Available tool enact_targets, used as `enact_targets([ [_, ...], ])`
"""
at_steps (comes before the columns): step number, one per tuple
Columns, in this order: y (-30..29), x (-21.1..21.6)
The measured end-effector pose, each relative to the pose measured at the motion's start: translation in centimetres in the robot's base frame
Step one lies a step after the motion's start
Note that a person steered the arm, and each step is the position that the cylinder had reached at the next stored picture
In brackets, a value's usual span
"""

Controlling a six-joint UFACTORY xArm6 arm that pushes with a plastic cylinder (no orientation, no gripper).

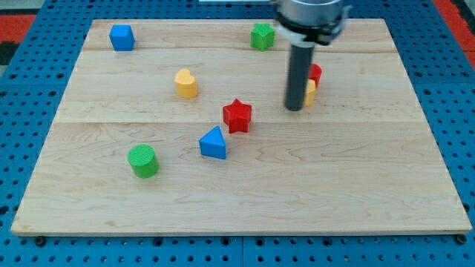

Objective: Move yellow hexagon to the top right

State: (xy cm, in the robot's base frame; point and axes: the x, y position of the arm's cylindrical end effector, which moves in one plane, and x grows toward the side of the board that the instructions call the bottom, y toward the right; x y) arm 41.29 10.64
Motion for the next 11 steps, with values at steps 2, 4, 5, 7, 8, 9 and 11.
enact_targets([
  [2, 3.8, -0.1],
  [4, 3.6, -1.4],
  [5, 2.9, -1.8],
  [7, 6.0, -5.3],
  [8, 7.3, -8.1],
  [9, 8.1, -10.6],
  [11, 5.6, -8.0],
])
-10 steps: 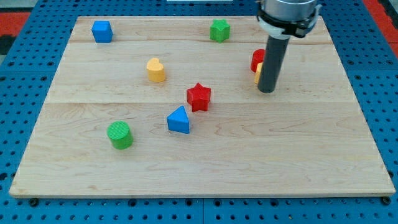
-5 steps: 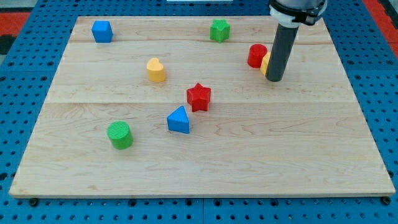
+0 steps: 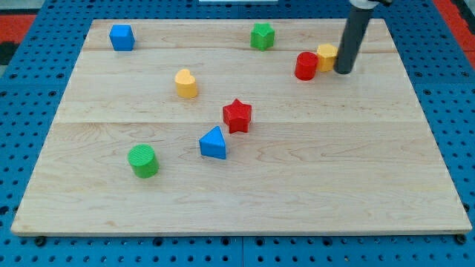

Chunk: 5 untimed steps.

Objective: Move yellow hexagon to the top right

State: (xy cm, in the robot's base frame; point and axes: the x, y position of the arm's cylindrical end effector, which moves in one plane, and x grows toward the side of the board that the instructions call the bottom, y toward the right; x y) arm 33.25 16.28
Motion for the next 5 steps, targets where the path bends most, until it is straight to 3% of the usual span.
enact_targets([
  [1, -2.9, 0.0],
  [5, -2.2, -4.6],
])
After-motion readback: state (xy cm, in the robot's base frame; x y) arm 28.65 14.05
